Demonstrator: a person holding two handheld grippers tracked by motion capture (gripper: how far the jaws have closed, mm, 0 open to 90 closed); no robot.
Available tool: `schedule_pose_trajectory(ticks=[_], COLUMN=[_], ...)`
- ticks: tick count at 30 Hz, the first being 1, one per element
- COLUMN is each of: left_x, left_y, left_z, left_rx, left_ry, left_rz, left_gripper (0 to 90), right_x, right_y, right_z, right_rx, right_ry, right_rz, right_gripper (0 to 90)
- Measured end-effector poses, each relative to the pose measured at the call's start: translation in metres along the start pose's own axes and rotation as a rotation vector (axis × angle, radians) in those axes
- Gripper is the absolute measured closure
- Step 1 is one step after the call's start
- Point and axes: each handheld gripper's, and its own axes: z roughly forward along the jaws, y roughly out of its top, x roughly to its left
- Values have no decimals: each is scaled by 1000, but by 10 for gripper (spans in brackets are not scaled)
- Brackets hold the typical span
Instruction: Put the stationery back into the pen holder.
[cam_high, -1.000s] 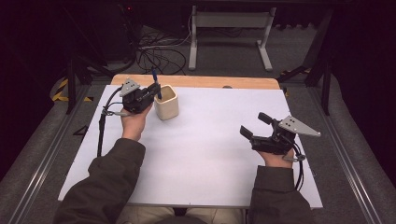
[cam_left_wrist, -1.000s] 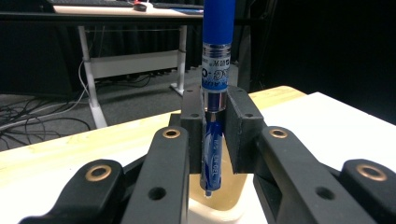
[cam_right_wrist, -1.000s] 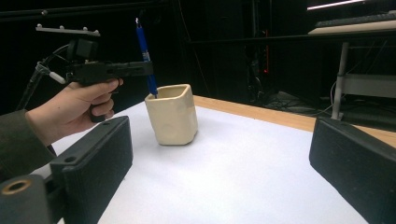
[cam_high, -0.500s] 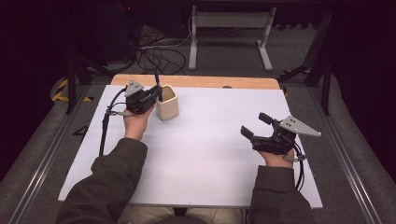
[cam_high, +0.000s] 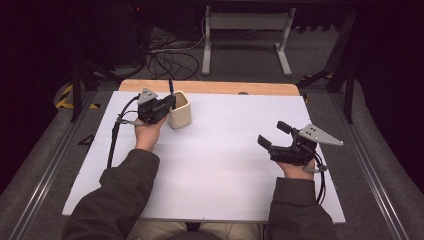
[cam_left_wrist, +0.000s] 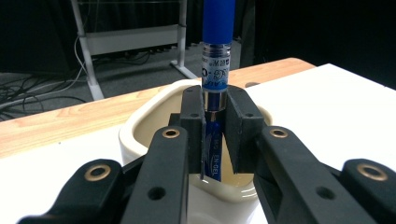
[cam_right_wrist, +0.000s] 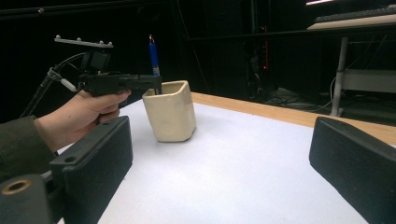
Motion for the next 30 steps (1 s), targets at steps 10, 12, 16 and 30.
schedule_pose_trajectory(ticks=[10, 12, 16, 30], left_x=[0, 0, -1, -1], left_y=[-4, -4, -4, -4], left_z=[4, 5, 5, 7], left_rx=[24, 22, 24, 20], left_ry=[0, 0, 9, 7], left_rz=[-2, 0, 11, 7], left_gripper=[791, 790, 790, 787], right_x=[-1, -1, -1, -1], right_y=[-1, -1, -1, -1], right_z=[0, 0, 0, 1], right_rx=[7, 8, 9, 10], right_ry=[-1, -1, -2, -3], right_rz=[2, 2, 3, 5], right_gripper=[68, 68, 68, 68])
